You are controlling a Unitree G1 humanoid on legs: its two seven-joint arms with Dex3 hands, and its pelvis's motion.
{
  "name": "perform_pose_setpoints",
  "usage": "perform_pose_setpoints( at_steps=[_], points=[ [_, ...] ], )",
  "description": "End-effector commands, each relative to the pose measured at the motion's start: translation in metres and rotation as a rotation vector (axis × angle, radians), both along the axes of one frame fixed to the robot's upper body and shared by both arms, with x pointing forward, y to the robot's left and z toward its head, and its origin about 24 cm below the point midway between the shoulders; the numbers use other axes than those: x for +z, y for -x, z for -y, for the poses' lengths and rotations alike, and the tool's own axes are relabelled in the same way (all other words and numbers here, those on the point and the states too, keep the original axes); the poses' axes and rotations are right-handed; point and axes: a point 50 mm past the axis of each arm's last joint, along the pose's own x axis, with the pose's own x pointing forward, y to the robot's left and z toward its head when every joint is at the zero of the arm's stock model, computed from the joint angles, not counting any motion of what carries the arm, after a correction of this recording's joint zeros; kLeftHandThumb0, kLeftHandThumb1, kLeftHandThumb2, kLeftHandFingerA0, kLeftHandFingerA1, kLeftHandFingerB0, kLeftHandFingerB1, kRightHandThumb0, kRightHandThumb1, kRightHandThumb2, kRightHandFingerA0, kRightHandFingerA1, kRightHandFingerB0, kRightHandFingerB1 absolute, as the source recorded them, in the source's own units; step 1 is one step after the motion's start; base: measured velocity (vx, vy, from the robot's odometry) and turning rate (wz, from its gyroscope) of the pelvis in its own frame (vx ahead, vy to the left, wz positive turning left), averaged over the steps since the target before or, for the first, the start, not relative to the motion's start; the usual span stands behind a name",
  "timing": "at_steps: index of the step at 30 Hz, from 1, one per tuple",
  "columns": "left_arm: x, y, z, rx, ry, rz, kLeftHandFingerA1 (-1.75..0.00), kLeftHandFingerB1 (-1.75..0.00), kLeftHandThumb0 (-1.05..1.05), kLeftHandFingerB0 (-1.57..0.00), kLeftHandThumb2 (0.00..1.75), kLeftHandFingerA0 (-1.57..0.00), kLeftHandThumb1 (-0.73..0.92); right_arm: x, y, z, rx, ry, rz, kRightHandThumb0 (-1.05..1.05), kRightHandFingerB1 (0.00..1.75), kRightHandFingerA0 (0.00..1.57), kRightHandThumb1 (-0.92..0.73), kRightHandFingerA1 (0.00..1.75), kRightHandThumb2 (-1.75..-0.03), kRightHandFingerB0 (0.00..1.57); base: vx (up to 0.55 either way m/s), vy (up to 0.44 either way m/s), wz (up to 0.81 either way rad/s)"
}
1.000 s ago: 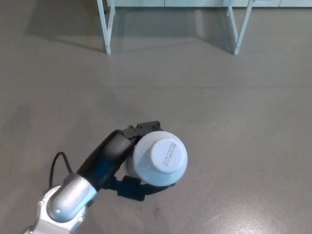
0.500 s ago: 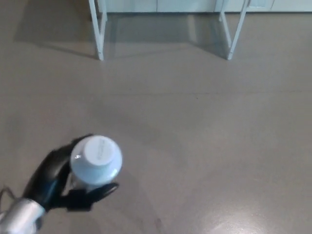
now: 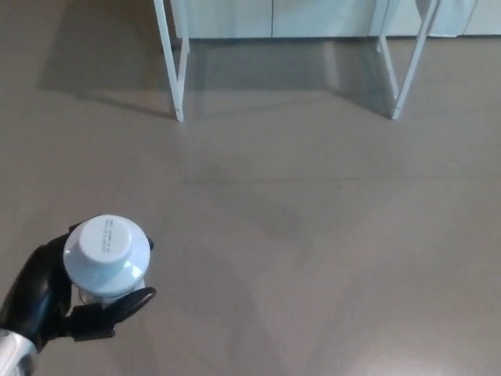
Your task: The robot picks up a bottle from a person using its left hand and walk towards the table in frontand put the bottle on the table.
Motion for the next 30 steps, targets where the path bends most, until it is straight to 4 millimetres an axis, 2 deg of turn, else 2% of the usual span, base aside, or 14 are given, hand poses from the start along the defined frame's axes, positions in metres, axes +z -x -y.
perform_pose_setpoints(
  at_steps=[1,8,9,10,15,17,22,24,26,30],
  points=[
    [0.009,-0.003,0.003,-0.014,0.001,0.050,-1.37,-1.11,-0.20,-0.78,0.86,-0.97,0.64,0.003,0.001,0.007,-0.009,0.008,-0.002,-0.43,0.45,0.78,-0.62,0.52,-0.61,0.58,0.35,-0.155,0.09],
    [0.013,-0.006,0.008,-0.042,0.011,0.065,-1.44,-1.12,-0.20,-0.77,0.85,-0.93,0.66,0.003,0.001,0.008,-0.006,0.010,-0.007,-0.41,0.44,0.76,-0.64,0.51,-0.60,0.57,0.33,-0.040,-0.06],
    [0.013,-0.006,0.009,-0.040,0.015,0.062,-1.41,-1.11,-0.20,-0.78,0.83,-0.94,0.67,0.003,0.002,0.008,-0.007,0.010,-0.006,-0.42,0.45,0.79,-0.62,0.53,-0.61,0.58,0.35,0.092,-0.27],
    [0.014,-0.007,0.010,-0.045,0.019,0.054,-1.32,-1.10,-0.20,-0.78,0.82,-0.98,0.67,0.003,0.002,0.008,-0.003,0.011,-0.006,-0.40,0.45,0.80,-0.66,0.52,-0.60,0.61,0.37,0.093,-0.25],
    [0.017,-0.011,0.015,-0.063,0.017,0.068,-1.34,-1.06,-0.20,-0.80,0.80,-0.95,0.68,0.004,-0.001,0.007,0.005,0.010,-0.004,-0.42,0.45,0.77,-0.63,0.53,-0.60,0.58,0.46,0.168,-0.26],
    [0.019,-0.012,0.017,-0.075,-0.004,0.080,-1.37,-1.10,-0.21,-0.78,0.82,-0.95,0.67,0.003,-0.001,0.007,-0.005,0.012,-0.007,-0.40,0.45,0.80,-0.65,0.52,-0.60,0.62,0.47,0.185,-0.48],
    [0.024,-0.011,0.023,-0.083,-0.006,0.094,-1.39,-1.16,-0.23,-0.73,0.81,-0.94,0.68,0.003,0.000,0.007,0.003,0.020,-0.014,-0.41,0.44,0.80,-0.66,0.51,-0.60,0.61,0.40,0.107,0.06],
    [0.030,-0.010,0.027,-0.097,-0.012,0.120,-1.37,-1.17,-0.26,-0.76,0.81,-0.95,0.67,0.004,-0.001,0.007,-0.004,0.013,-0.011,-0.43,0.45,0.78,-0.61,0.53,-0.61,0.58,0.42,0.003,0.12],
    [0.034,-0.009,0.029,-0.106,-0.012,0.133,-1.37,-1.17,-0.24,-0.72,0.79,-0.96,0.69,0.004,-0.001,0.008,-0.006,0.010,-0.011,-0.43,0.45,0.79,-0.61,0.53,-0.62,0.59,0.38,-0.046,0.15],
    [0.038,-0.008,0.031,-0.113,0.016,0.152,-1.34,-1.13,-0.23,-0.75,0.83,-0.98,0.68,0.003,0.001,0.008,-0.002,0.012,-0.016,-0.43,0.44,0.78,-0.63,0.52,-0.61,0.57,0.56,-0.141,0.23]
  ],
)
